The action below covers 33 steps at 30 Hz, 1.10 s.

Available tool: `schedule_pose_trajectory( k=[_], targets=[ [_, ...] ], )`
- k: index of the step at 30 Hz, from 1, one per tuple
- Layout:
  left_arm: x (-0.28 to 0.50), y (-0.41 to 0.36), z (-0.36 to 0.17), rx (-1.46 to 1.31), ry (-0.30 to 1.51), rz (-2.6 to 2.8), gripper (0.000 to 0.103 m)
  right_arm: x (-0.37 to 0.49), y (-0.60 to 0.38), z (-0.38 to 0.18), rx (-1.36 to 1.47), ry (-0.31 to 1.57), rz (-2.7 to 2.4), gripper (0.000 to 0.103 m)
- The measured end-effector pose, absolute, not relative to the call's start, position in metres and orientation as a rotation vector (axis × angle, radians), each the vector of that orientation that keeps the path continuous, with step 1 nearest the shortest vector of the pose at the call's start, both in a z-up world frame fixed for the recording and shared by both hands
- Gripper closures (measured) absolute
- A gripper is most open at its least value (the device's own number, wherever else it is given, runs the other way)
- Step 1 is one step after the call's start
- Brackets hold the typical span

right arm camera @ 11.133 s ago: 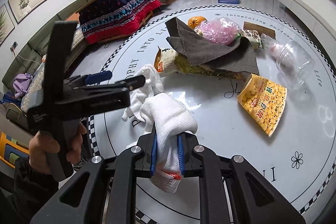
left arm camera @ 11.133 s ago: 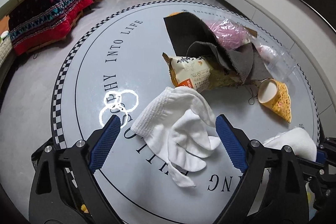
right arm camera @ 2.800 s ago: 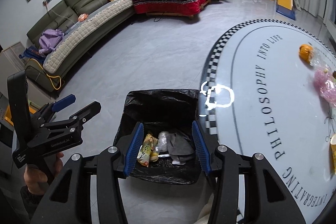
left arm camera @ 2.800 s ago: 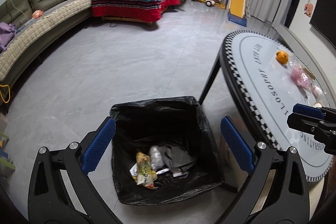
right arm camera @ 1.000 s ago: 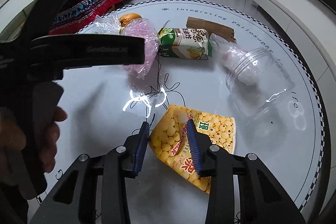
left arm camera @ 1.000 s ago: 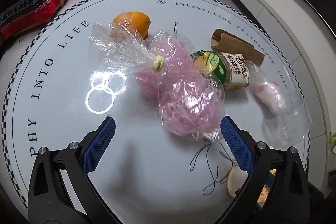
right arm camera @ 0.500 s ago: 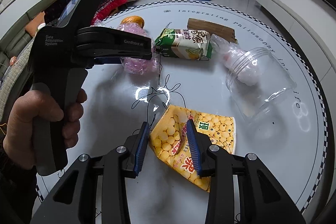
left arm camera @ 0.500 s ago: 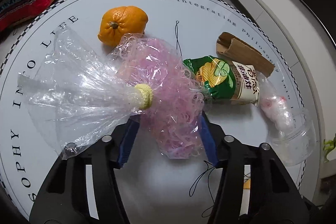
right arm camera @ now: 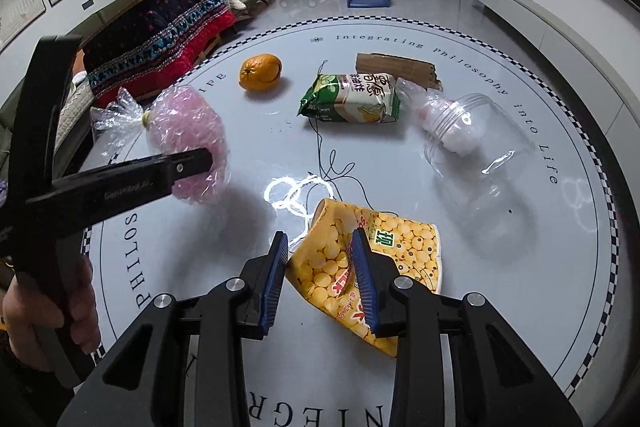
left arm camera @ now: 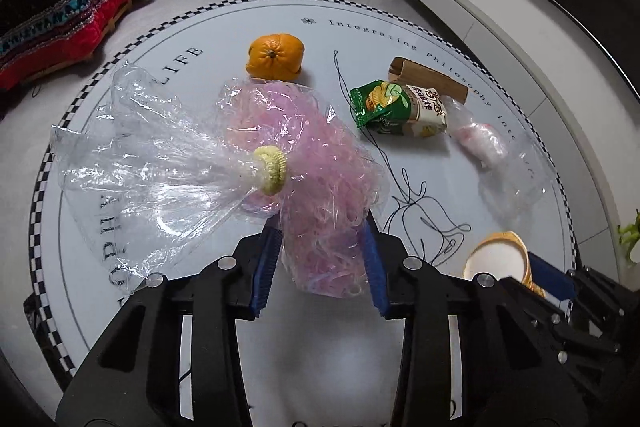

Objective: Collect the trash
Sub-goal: 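Carry both bags to the black trash bag and open both tools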

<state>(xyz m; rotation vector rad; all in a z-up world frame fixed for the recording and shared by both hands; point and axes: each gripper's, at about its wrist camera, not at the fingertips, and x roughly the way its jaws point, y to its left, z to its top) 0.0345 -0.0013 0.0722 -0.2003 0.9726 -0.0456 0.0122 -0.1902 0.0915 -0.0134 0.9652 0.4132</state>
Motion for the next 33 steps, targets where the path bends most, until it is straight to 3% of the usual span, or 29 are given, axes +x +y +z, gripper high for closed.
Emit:
schedule_pose_trajectory(
  k=[18,33],
  targets=[
    [-0.103,0.078,0.095,-0.215,0.886,0.073,0.064,-0.060,-0.104,0.139,-0.037,0.924,0.575,0.068],
    [-0.214,0.175,0.091,-0.257,0.862,0.307,0.063,-0.140,0.025,0.149,-0.139,0.912,0.832,0.068]
  ],
)
